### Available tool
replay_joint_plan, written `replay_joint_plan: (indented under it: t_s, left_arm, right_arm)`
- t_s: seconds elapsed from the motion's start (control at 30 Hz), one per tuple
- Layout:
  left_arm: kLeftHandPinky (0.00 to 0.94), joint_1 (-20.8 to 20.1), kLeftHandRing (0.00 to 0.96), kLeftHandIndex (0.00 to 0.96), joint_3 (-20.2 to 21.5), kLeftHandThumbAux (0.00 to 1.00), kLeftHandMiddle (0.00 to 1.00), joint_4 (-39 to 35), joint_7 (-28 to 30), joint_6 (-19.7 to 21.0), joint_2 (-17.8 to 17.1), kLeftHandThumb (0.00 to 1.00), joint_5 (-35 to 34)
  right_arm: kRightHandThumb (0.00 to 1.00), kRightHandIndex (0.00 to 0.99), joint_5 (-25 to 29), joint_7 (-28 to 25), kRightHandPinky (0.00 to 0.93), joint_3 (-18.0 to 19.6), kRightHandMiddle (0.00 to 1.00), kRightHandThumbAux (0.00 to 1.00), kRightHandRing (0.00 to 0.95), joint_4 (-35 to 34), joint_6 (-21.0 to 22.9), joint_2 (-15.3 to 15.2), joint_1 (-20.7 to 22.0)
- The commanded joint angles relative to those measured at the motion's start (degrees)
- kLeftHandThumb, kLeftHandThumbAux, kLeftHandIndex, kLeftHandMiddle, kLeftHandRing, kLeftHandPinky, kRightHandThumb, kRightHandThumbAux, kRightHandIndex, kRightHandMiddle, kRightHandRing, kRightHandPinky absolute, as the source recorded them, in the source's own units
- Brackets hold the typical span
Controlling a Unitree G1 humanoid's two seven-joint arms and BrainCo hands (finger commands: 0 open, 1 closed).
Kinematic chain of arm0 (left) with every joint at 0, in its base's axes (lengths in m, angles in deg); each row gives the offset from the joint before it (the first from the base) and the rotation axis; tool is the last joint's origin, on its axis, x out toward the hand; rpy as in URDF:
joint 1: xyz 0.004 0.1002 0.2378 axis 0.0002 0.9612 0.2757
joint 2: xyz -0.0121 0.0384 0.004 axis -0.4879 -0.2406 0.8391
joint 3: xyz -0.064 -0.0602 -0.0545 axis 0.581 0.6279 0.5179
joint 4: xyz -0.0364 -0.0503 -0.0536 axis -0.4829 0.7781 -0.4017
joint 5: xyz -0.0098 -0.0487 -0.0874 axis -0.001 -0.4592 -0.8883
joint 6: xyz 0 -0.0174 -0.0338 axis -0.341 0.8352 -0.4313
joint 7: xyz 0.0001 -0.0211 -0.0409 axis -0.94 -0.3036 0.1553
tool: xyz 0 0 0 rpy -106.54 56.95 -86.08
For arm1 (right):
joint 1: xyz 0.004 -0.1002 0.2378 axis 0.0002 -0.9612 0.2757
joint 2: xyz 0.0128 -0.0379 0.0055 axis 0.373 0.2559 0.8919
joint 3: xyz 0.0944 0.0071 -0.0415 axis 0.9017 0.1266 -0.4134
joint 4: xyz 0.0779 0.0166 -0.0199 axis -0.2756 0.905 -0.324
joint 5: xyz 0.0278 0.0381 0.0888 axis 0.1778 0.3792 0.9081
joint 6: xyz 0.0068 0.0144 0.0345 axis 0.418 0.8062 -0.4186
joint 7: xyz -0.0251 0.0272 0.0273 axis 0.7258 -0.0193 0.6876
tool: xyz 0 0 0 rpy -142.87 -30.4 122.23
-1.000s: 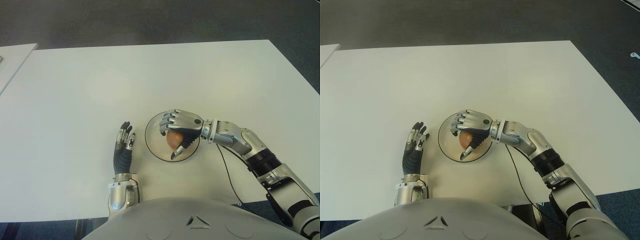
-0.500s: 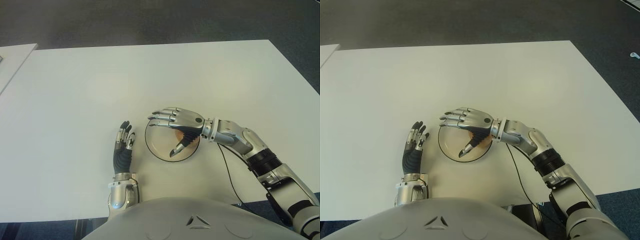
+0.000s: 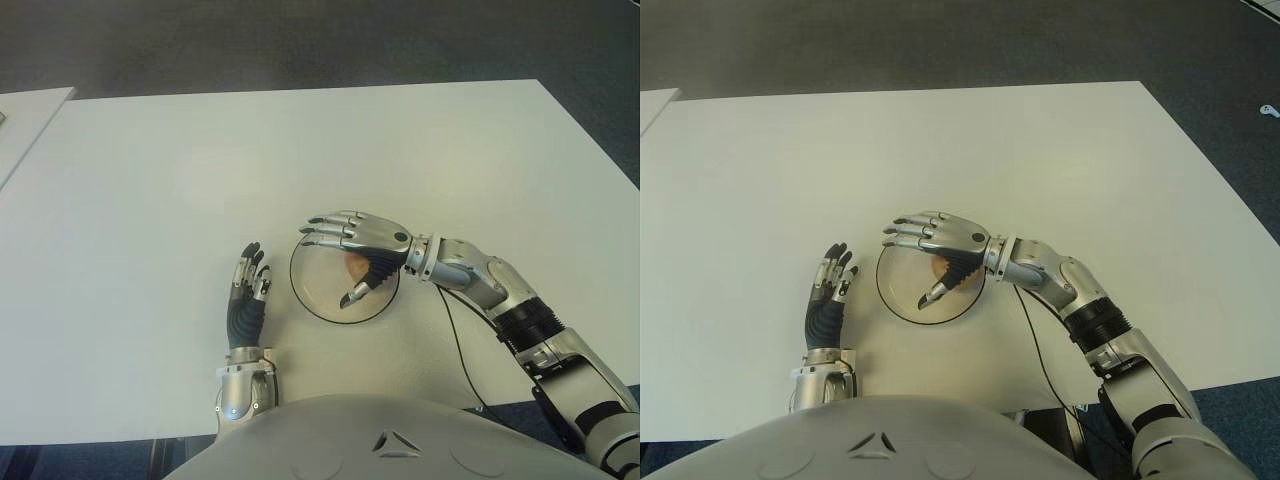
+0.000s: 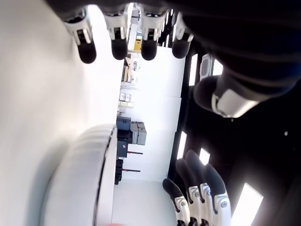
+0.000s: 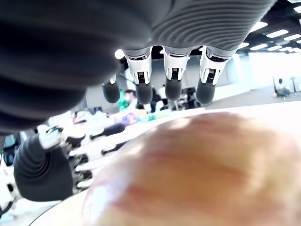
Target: Put the apples into the plate.
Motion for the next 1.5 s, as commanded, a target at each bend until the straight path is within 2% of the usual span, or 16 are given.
replay_joint_plan:
  t_s: [0.03, 0.17, 0.3, 0.4, 0.53, 0.8, 1.0, 1.2, 1.37, 1.5]
  left_arm:
    - [0.113, -1.06, 0.070, 0.068, 0.07, 0.471, 0.060, 2.60, 1.03, -0.19, 3.07, 0.163, -3.65]
    - [0.139, -1.27, 0.076, 0.087, -0.14, 0.439, 0.068, 3.11, 1.50, -1.11, 3.04, 0.173, -4.96]
    - [0.148, -1.28, 0.085, 0.103, -0.34, 0.417, 0.078, 3.32, 1.64, -1.57, 2.91, 0.175, -5.37]
    - [0.151, -1.20, 0.089, 0.110, -0.51, 0.407, 0.083, 3.41, 1.66, -1.89, 2.86, 0.176, -5.50]
    - [0.137, -0.98, 0.085, 0.108, -0.80, 0.390, 0.083, 3.17, 1.35, -1.74, 2.84, 0.169, -5.06]
    - [0.097, -0.11, 0.059, 0.087, -1.08, 0.367, 0.066, 2.18, 0.53, -1.09, 3.40, 0.153, -4.63]
    - [0.085, 0.41, 0.035, 0.076, -0.77, 0.366, 0.044, 1.25, 0.22, -0.64, 3.27, 0.152, -5.35]
    - [0.067, 0.90, 0.016, 0.079, -0.51, 0.360, 0.027, 0.83, -0.27, -0.25, 3.12, 0.155, -5.26]
    - [0.056, 1.42, 0.004, 0.092, -0.46, 0.357, 0.017, 0.52, -0.48, -0.62, 3.45, 0.158, -5.73]
    - [0.057, 1.86, 0.000, 0.103, -0.58, 0.358, 0.013, -0.09, -0.29, -0.50, 3.40, 0.165, -6.50]
  right_arm:
    - [0.101, 0.000, 17.33, -4.26, 0.000, 5.34, 0.000, 0.334, 0.000, 0.24, 12.84, 6.93, -4.48]
    - [0.120, 0.000, 30.82, -5.37, 0.000, 10.70, 0.000, 0.329, 0.000, -1.08, 21.85, 11.86, -6.65]
    - [0.129, 0.000, 39.19, -5.70, 0.000, 14.21, 0.000, 0.348, 0.000, -3.58, 28.31, 14.70, -9.01]
    - [0.128, 0.000, 43.56, -6.12, 0.000, 16.67, 0.000, 0.360, 0.000, -4.90, 31.04, 15.16, -11.08]
    - [0.112, 0.000, 50.65, -7.61, 0.000, 23.36, 0.000, 0.369, 0.000, 1.84, 30.75, 15.68, -13.02]
    - [0.097, 0.000, 54.71, -8.44, 0.000, 29.22, 0.000, 0.350, 0.000, 6.53, 32.43, 17.19, -12.23]
    - [0.108, 0.000, 56.77, -6.49, 0.000, 32.50, 0.000, 0.356, 0.000, 3.32, 37.69, 18.22, -14.21]
    - [0.108, 0.000, 57.38, -4.62, 0.000, 34.38, 0.000, 0.372, 0.000, 1.20, 40.87, 19.73, -15.36]
    - [0.106, 0.000, 56.54, -3.63, 0.000, 35.04, 0.000, 0.357, 0.000, -0.09, 40.25, 21.68, -18.59]
    - [0.104, 0.000, 55.42, -3.70, 0.000, 35.04, 0.000, 0.345, 0.000, -0.49, 39.47, 22.07, -20.94]
